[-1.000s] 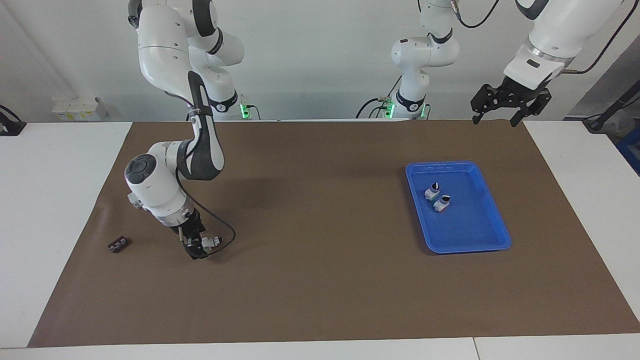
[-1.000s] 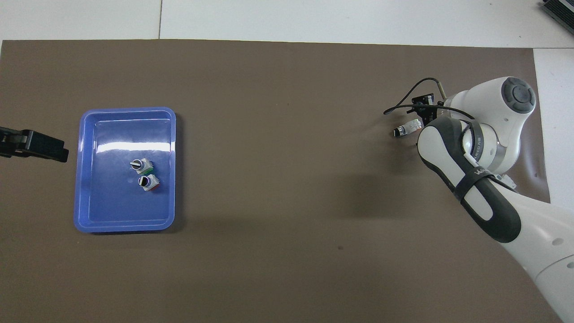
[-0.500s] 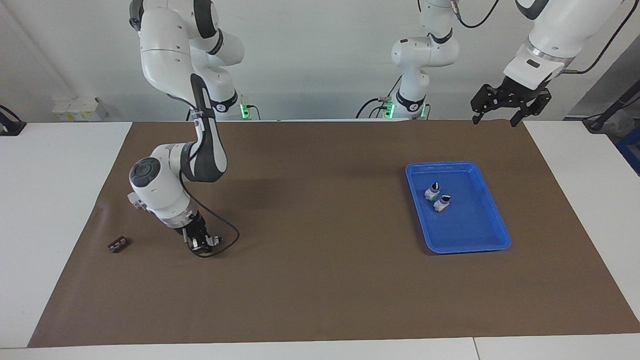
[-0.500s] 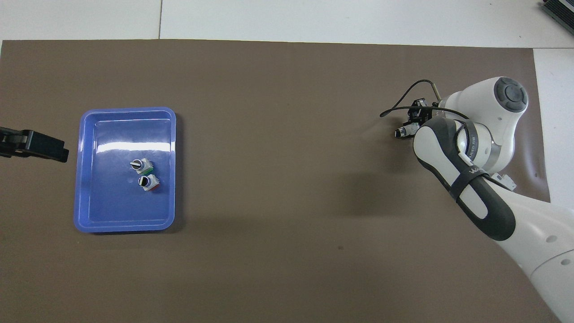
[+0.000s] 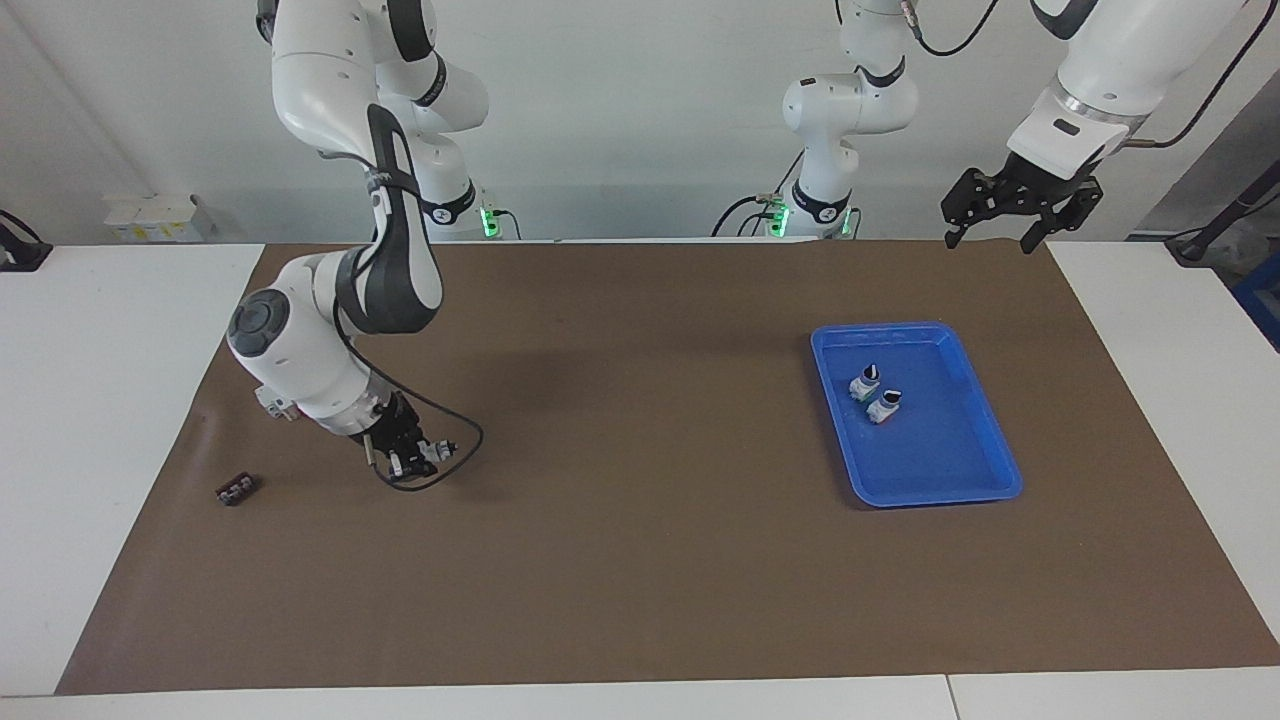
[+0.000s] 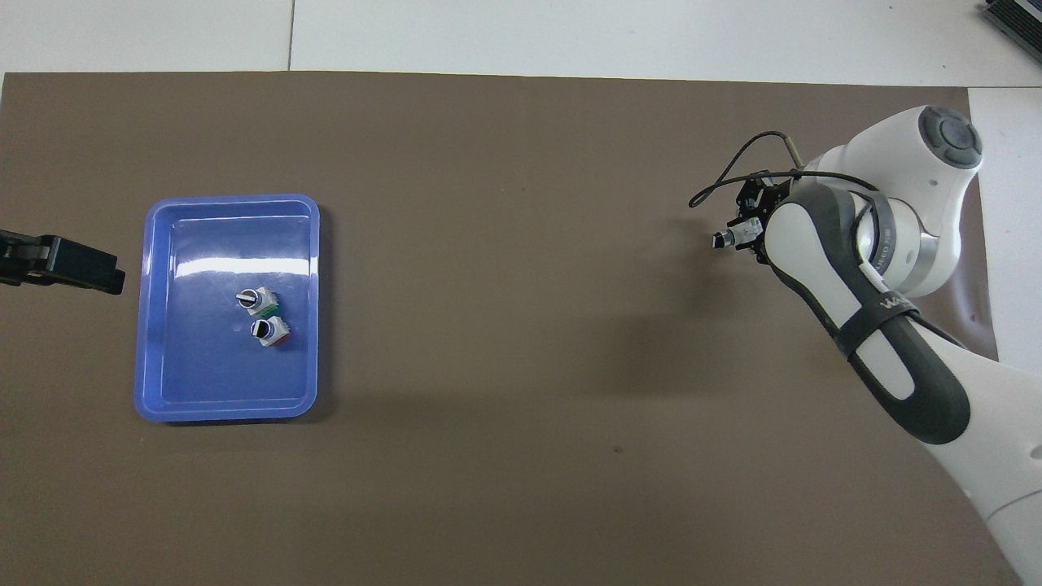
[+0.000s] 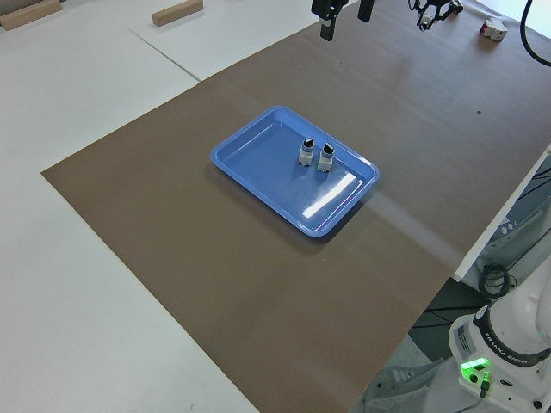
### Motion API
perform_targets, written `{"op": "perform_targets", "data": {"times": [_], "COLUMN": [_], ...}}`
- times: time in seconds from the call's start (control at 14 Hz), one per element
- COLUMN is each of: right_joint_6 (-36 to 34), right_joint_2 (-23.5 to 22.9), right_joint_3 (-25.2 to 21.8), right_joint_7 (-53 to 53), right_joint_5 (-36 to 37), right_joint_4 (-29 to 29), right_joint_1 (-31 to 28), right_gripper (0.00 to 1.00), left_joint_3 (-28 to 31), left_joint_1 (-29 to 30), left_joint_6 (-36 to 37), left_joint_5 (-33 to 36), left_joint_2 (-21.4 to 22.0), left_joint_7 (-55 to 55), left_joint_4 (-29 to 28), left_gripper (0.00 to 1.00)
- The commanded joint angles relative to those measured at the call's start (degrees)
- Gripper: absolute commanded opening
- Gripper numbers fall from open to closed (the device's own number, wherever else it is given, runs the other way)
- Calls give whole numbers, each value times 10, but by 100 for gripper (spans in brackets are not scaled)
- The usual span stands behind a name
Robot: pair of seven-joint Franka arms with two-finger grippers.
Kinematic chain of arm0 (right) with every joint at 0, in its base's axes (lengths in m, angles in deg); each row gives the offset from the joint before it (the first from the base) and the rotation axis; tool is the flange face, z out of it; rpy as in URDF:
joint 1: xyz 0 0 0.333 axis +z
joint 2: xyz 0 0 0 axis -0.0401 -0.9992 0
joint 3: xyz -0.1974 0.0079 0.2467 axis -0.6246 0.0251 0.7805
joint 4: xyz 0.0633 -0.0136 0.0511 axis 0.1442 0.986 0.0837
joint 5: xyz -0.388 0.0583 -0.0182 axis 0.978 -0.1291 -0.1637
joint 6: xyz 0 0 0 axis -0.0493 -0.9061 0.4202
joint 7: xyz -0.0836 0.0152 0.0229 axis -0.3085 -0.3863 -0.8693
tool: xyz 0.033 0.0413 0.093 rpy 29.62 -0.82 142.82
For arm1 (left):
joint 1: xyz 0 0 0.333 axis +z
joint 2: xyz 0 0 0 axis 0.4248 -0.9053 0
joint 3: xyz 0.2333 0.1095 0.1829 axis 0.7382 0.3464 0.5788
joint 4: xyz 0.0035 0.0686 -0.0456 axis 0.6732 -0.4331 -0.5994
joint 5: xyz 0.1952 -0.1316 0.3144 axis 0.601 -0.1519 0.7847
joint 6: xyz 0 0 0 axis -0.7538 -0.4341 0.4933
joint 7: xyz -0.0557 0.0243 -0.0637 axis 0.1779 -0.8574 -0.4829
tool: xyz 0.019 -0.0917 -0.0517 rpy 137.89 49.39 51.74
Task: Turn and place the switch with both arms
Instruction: 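Close the right gripper on the white switch and lift it, then carry the switch toward the tray while the left gripper reaches over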
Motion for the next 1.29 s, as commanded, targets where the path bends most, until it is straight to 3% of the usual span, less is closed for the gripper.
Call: {"op": "perform_targets", "data": {"times": [0.0, 0.14, 0.36, 0.71, 0.86, 1.21], "right_joint_6": [-94, -118, -110, -55, -18, -12], "right_joint_2": [83, 109, 110, 111, 111, 111], "right_joint_3": [4, 34, 83, 146, 146, 148], "right_joint_7": [-9, -59, -179, -196, -225, -269], "right_joint_5": [-62, -125, -160, -299, -309, -353], "right_joint_4": [5, -18, -58, -59, -55, -61], "right_joint_1": [-1, 19, 42, 62, 93, 99], "right_gripper": [0, 0, 0, 0, 0, 0], "left_joint_3": [-5, -5, -5, -5, -11, -38], "left_joint_1": [6, 6, 6, -2, -3, -8], "left_joint_6": [0, 0, 0, 23, 25, -27], "left_joint_5": [10, 10, 10, 10, 5, -34], "left_joint_2": [15, 15, 15, 18, 19, 18], "left_joint_7": [-3, -3, -3, -6, -2, 32], "left_joint_4": [-16, -16, -16, -18, -10, -10], "left_gripper": [100, 100, 100, 100, 100, 96]}}
